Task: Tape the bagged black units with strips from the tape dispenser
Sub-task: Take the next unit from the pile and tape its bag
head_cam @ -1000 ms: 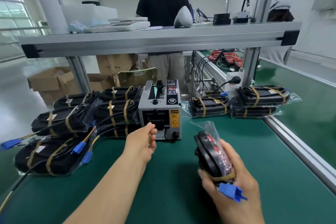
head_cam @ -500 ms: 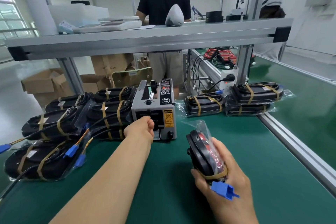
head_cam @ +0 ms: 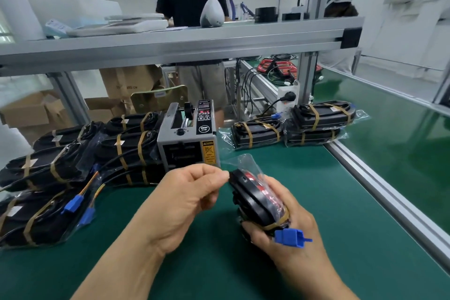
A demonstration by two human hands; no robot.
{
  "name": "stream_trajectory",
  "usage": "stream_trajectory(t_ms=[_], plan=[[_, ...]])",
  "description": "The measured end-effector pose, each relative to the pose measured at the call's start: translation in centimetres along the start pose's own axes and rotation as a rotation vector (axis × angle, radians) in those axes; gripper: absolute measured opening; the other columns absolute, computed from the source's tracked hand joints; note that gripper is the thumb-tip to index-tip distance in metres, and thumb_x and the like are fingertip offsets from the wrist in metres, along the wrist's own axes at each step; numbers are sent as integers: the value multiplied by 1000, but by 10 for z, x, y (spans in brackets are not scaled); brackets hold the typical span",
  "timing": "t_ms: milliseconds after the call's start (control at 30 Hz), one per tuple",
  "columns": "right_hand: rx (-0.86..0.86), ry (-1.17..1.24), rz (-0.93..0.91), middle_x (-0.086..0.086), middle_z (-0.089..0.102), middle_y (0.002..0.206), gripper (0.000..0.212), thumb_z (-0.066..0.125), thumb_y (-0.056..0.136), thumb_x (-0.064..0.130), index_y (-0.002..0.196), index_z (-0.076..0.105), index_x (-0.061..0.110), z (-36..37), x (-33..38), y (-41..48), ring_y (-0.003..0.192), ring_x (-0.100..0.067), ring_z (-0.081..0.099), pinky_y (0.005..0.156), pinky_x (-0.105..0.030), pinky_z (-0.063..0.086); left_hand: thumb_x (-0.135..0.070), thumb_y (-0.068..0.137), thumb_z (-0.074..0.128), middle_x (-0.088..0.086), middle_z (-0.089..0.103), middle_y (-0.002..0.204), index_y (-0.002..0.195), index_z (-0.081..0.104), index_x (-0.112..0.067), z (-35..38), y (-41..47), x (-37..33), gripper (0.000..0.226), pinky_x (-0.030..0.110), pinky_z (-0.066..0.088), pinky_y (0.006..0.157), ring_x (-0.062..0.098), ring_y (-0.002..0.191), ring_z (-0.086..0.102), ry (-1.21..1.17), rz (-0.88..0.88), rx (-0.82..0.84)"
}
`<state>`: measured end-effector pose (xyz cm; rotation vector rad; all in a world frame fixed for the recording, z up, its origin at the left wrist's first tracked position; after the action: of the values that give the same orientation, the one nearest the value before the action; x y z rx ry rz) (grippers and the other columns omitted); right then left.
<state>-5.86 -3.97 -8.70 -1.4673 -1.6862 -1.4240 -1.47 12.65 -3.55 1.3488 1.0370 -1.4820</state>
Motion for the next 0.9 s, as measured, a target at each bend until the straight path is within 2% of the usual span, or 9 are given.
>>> stream_trajectory(t_ms=[67,133,233,400,500,633,767,900], plan=[[9,5,-4,34,65,115,82,91,65,11,128,53,48,1,1,0,103,9,63,84,-3,44,-39,57,77,1,50,63,69,69,-16,7,1,-4,27,24,37,61,12,60,42,100,9,-13],[7,11,-2,34,65,114,81,90,66,11,126,53,50,-1,1,0,102,9,64,82,-3,44,-34,64,78,4,48,64,65,68,-18,14,5,-7,19,27,33,62,14,62,38,161,20,-4],[21,23,5,30,66,114,78,89,67,14,125,54,51,0,0,1,103,4,65,83,-8,47,-22,75,76,3,47,63,63,66,-18,14,12,-8,15,23,32,57,12,59,37,198,21,-4],[33,29,16,25,67,117,77,88,67,17,131,54,44,1,-2,-1,106,-1,66,90,-17,50,-33,56,77,2,47,62,67,66,-15,16,13,-8,24,23,34,58,10,56,39,135,-18,40],[29,22,15,28,65,117,78,89,67,17,130,53,44,1,-2,0,106,1,65,90,-15,50,-36,54,78,2,46,61,65,67,-17,17,11,-8,24,25,33,58,11,56,38,138,-5,45],[37,43,35,19,67,120,77,87,67,20,134,54,39,2,-4,0,109,-3,66,96,-25,52,-40,52,78,0,46,60,65,68,-17,16,11,-9,28,26,32,59,12,59,37,170,32,12],[32,52,40,19,67,121,77,86,66,24,133,54,40,2,-4,0,110,-3,66,97,-30,52,-28,65,78,2,47,62,61,68,-19,17,11,-11,14,28,32,60,14,62,36,202,45,-13],[31,51,42,21,66,122,77,85,65,29,133,53,42,3,-4,0,111,-3,65,98,-31,52,-25,72,76,4,46,62,59,67,-21,17,11,-10,17,29,31,59,17,62,34,227,63,-39]])
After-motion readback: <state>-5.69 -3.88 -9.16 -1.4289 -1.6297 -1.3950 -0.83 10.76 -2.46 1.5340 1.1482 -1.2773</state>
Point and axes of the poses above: each hand's wrist, its own y-axis towards the middle knuckle, its own z-axis out of the palm, x = y × z, the point moved 10 cm from there along y, towards the middle knuckle
